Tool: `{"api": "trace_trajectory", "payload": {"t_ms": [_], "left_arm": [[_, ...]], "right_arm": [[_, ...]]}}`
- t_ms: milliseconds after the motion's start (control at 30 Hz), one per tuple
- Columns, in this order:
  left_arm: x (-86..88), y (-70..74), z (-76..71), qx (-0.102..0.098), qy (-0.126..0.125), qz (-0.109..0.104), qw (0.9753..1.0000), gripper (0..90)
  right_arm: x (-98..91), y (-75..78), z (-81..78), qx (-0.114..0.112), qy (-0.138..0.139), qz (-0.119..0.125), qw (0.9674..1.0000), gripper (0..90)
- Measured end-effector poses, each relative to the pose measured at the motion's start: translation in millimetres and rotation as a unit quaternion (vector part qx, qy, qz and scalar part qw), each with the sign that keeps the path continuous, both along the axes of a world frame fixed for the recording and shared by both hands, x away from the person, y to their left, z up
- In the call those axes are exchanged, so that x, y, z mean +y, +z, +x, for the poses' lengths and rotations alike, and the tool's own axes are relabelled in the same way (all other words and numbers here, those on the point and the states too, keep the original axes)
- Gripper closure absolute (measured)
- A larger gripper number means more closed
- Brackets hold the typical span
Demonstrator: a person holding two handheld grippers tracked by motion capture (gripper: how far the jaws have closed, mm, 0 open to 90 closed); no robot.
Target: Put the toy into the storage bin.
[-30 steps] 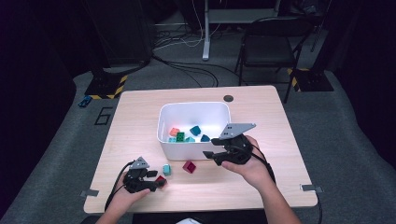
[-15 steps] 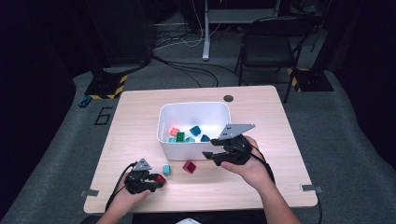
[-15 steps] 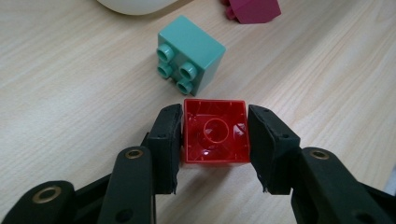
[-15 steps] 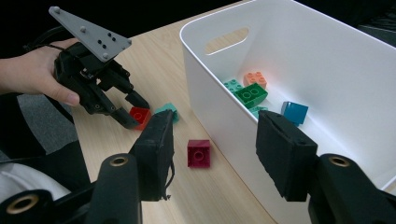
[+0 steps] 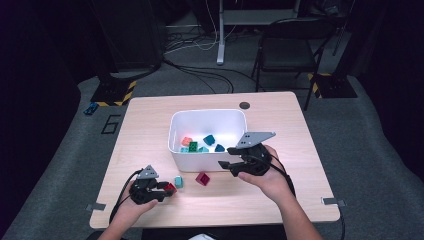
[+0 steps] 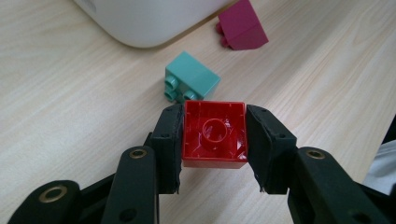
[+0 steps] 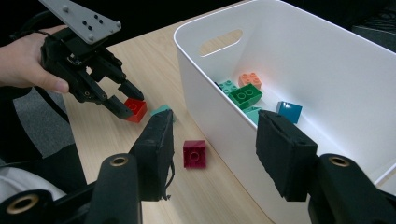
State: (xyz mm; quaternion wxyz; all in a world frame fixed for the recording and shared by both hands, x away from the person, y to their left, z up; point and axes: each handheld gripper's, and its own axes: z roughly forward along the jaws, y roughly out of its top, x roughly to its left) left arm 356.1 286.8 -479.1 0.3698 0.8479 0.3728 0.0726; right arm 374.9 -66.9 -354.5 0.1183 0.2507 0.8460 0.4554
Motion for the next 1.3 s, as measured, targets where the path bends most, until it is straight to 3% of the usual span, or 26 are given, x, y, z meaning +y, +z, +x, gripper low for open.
{"api": "trace_trajectory", "payload": {"t_ms": [367, 433, 467, 500, 767, 1033, 1300], "left_arm": [[-1.3, 39.5, 6.7, -0.007, -0.012, -0.004, 0.9999, 58.4], [-1.0, 55.9, 9.6, -0.011, -0.013, -0.017, 0.9997, 58.4], [-1.0, 55.9, 9.6, -0.011, -0.013, -0.017, 0.9997, 58.4], [-0.5, 68.2, 12.2, -0.017, -0.016, -0.020, 0.9995, 58.4], [-3.7, 115.2, 25.0, -0.043, -0.026, -0.009, 0.9987, 58.4], [-11.2, 139.6, 43.1, -0.051, -0.031, -0.012, 0.9982, 58.4], [-19.4, 154.3, 61.8, -0.057, -0.031, -0.014, 0.9978, 58.4]], "right_arm": [[-2.0, 0.3, 0.6, 0.003, 0.001, -0.001, 1.0000, 46.3], [-2.3, 0.6, 0.3, 0.005, 0.001, -0.001, 1.0000, 46.3], [-2.5, 0.7, 0.3, 0.005, 0.002, -0.001, 1.0000, 46.3], [-2.8, 0.9, 0.4, 0.006, 0.002, -0.001, 1.0000, 46.3], [-5.3, 2.9, -0.2, 0.003, 0.004, 0.003, 1.0000, 46.3], [-6.9, 4.6, -0.2, 0.004, -0.004, 0.001, 1.0000, 46.0], [-5.0, 4.2, -0.5, 0.002, 0.002, 0.001, 1.0000, 47.0]]}}
